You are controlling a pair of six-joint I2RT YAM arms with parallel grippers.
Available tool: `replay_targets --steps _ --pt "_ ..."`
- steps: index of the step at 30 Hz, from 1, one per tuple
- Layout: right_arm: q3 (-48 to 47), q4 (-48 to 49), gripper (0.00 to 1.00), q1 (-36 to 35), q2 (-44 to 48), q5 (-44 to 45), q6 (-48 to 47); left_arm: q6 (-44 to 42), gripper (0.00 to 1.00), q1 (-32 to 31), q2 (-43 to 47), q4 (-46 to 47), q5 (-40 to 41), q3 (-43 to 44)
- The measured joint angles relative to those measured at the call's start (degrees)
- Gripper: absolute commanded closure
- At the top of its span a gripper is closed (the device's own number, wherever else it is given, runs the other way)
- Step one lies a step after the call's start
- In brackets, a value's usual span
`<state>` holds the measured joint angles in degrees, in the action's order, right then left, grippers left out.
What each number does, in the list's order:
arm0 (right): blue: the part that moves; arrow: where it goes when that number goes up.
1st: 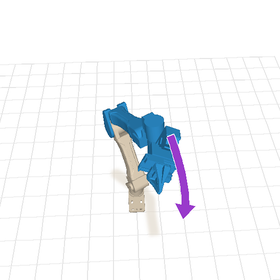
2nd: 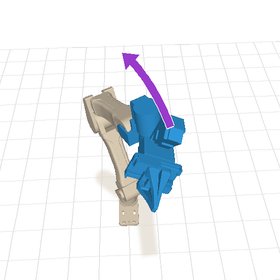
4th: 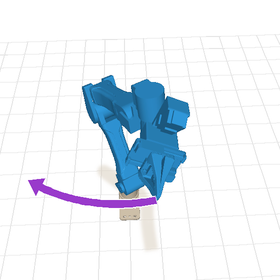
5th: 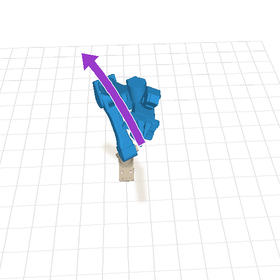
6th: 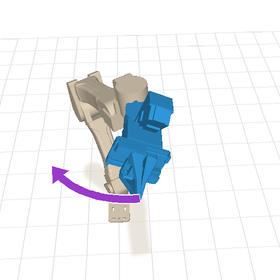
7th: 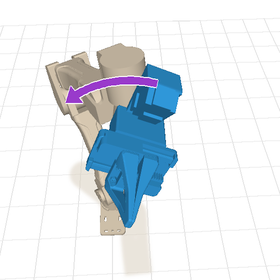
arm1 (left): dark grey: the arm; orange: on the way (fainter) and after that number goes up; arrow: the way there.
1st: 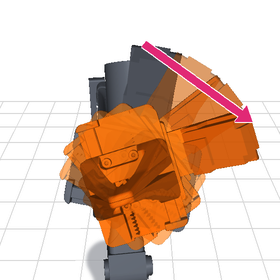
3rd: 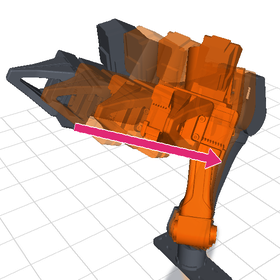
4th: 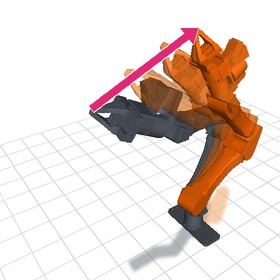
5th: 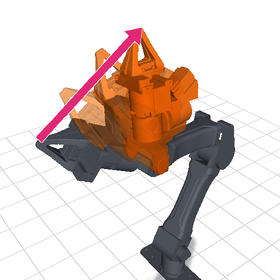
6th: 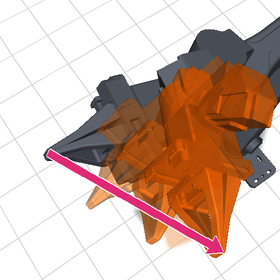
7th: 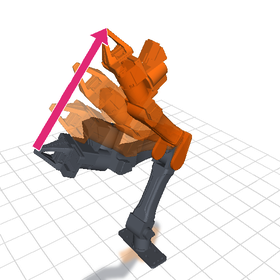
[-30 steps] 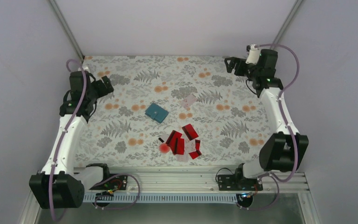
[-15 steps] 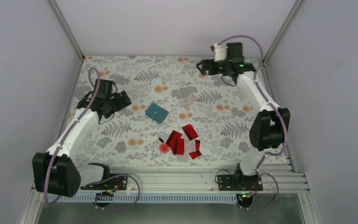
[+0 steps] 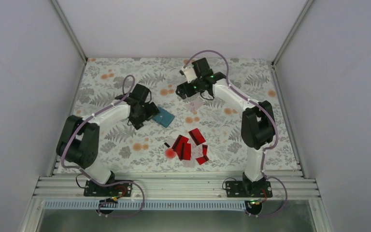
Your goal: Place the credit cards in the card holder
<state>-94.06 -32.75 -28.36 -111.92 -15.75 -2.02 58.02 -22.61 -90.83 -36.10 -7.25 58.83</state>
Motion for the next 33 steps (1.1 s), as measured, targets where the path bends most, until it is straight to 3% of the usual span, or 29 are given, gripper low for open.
replay_targets --steps 7,10,13,21,33 --pt "0.94 0.76 0.29 -2.89 -2.01 1.73 0.90 6.69 0.06 -1.84 -7.39 2.71 -4.55 0.90" --pt "0.94 1.33 0.44 -3.91 -4.09 2.73 1.53 8.26 0.11 -2.01 -9.05 3.78 -5.18 2.38" --pt "0.94 1.49 0.51 -5.03 -7.48 3.13 2.43 9.14 0.17 -2.01 -9.86 4.52 -5.22 3.52" --pt "0.31 0.63 0.64 -5.77 -14.14 2.84 3.34 9.33 0.33 -1.99 -11.76 5.16 -4.35 5.64" --pt "3.56 1.53 0.73 -8.63 -13.07 1.16 2.95 2.69 0.34 -1.92 -16.50 4.68 -1.92 10.84"
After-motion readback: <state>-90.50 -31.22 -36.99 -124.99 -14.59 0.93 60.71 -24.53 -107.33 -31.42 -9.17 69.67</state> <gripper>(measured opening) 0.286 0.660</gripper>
